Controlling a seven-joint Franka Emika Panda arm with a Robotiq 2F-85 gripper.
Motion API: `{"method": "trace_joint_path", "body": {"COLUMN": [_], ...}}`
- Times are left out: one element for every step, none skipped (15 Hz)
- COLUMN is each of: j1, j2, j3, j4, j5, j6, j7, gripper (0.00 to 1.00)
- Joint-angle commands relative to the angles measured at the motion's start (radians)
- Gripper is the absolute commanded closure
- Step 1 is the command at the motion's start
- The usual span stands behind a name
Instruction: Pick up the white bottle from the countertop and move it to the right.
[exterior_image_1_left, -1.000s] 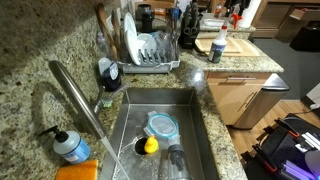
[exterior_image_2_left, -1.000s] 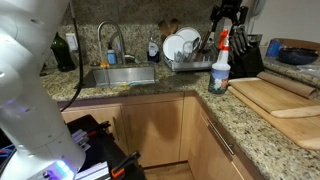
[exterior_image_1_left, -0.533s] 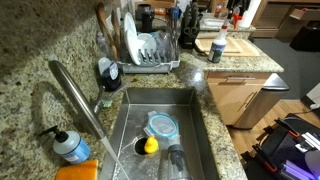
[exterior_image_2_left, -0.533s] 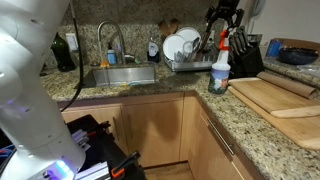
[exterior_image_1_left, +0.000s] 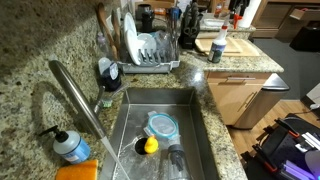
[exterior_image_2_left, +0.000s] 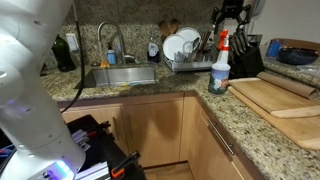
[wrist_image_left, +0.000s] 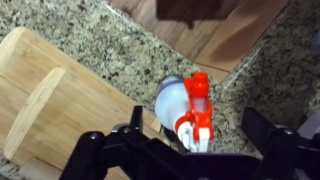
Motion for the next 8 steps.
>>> {"method": "trace_joint_path", "body": {"j1": [-0.036,-0.041,-0.042,-0.017,-0.021,-0.024,-0.025,-0.022], "j2": [0.000,0.002,0.004,0.001,0.003,0.005,0.006,0.007], "j3": [0.034,0.034,0.031,0.010,0.011,0.012,0.012,0.007], "j4": [-0.007,-0.017,-0.024,-0.005,-0.009,-0.011,-0.011,-0.012], "j5": [0.123,0.154,0.172,0.133,0.147,0.153,0.154,0.146], "j6": [0.084,0.085,0.088,0.067,0.067,0.068,0.068,0.090], "j7": [0.032,0.031,0.024,0.025,0.025,0.025,0.025,0.031], "gripper": [0.00,0.00,0.00,0.00,0.00,0.00,0.00,0.00]}}
